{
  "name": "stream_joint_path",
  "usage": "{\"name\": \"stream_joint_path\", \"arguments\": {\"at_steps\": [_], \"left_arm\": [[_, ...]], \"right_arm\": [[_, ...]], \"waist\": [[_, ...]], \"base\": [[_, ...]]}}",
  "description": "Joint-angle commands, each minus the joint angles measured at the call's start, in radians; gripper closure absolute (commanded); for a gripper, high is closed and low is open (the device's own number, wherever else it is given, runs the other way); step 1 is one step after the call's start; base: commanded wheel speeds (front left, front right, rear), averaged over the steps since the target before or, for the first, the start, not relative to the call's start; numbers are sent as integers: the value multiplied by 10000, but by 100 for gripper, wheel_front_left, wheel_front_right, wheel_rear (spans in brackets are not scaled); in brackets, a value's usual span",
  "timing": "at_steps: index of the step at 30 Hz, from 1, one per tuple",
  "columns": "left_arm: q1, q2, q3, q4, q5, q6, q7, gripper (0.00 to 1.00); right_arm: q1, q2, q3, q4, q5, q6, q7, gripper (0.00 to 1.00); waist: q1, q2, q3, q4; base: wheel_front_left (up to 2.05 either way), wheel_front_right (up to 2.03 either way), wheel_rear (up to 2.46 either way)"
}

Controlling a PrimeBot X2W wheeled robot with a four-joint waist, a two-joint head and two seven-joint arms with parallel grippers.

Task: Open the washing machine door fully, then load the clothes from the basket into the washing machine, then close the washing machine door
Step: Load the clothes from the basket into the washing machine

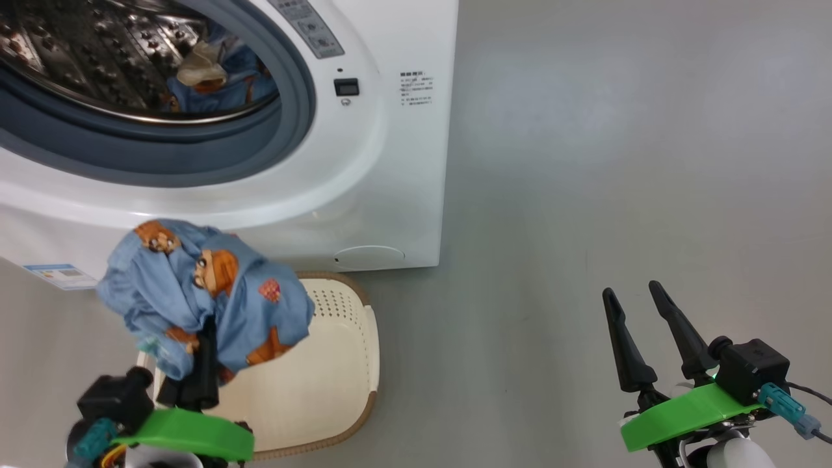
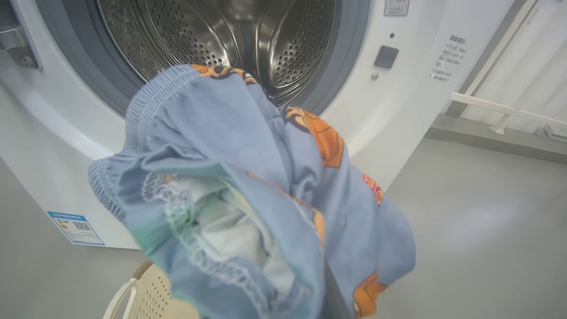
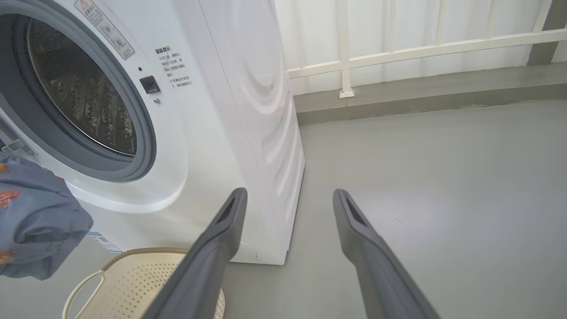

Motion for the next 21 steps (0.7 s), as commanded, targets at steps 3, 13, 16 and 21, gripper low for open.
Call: {"name": "stream_joint_path", "arguments": {"at_steps": [3, 13, 16, 21], "left_arm": [[-632, 104, 497, -466, 91, -24, -135, 100], [-2395, 324, 1035, -298, -60, -26, -135, 100], [-3069, 505, 1264, -108, -58, -26, -135, 100], [-4287, 874, 1752, 541, -176, -26, -135, 100]], "right_arm": [[-86, -89, 251, -282, -45, 16, -120, 0], [-231, -191, 124, -532, -153, 16, -120, 0], [-332, -181, 138, -623, -159, 16, -120, 0], [-507, -117, 164, -735, -178, 16, -120, 0]], "waist": [[0, 0, 329, -161], [0, 0, 1334, -515], [0, 0, 1684, -651], [0, 0, 2334, -916]], "base": [[0, 0, 0], [0, 0, 0], [0, 0, 0], [0, 0, 0]]}}
